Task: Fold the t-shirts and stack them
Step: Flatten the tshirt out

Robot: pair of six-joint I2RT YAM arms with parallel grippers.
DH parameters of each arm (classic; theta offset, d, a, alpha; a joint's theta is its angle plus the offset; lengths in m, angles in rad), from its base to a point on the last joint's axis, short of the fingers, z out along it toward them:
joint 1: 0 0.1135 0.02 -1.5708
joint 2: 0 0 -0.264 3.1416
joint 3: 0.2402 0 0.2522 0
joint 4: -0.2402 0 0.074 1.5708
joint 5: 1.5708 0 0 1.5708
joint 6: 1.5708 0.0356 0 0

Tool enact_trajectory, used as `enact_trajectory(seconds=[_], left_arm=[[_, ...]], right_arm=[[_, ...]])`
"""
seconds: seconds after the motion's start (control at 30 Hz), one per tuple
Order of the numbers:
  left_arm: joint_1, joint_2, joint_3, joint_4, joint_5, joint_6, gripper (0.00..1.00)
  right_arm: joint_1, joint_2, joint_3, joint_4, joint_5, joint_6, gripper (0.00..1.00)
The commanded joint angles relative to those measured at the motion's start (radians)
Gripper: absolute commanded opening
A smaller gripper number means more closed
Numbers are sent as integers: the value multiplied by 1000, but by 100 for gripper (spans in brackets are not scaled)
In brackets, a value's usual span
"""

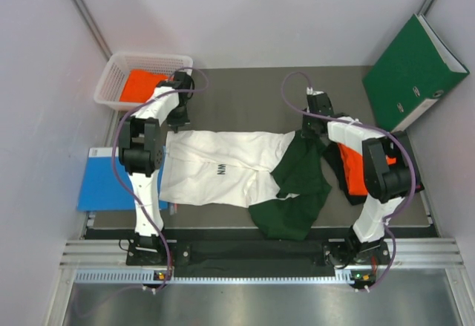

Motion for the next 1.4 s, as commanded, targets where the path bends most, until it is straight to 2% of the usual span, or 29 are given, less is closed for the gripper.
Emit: enact_trajectory(seconds=[0.0,0.03,0.1,0.23,0.27,0.33,0.4,0.43,0.53,0.9,1.13,1.3,1.37], left_arm=[[20,0,-11,26,-36,-2,0],[20,-7,-16,35,-41,-2,0],[20,-28,-27,43,-33,2,0],[19,-69,-53,63,-28,10,0],[19,-85,-56,69,-28,10,3],[19,-99,-70,75,-28,12,33],[19,-119,-77,80,-27,12,46],[19,-126,-80,82,-27,12,73],[17,-152,-85,86,-25,15,99],[2,-234,-91,124,16,30,99],[-12,-240,-94,154,108,44,99],[-17,-235,-100,143,113,50,99],[-18,-235,-105,125,125,50,99]], right_arm=[[-17,9,58,7,-23,6,7],[-19,5,58,9,-20,1,3],[-25,0,61,10,-15,-2,0],[-46,-11,64,12,3,-9,0],[-58,-9,64,18,5,-9,0],[-69,-5,65,24,2,-8,0],[-83,6,70,35,5,-5,0],[-88,9,70,39,5,-3,0],[-106,26,84,58,14,3,0],[-175,163,303,48,34,3,0],[-223,227,423,44,11,-5,0],[-227,218,389,44,-96,9,0],[-224,207,352,44,-131,18,4]])
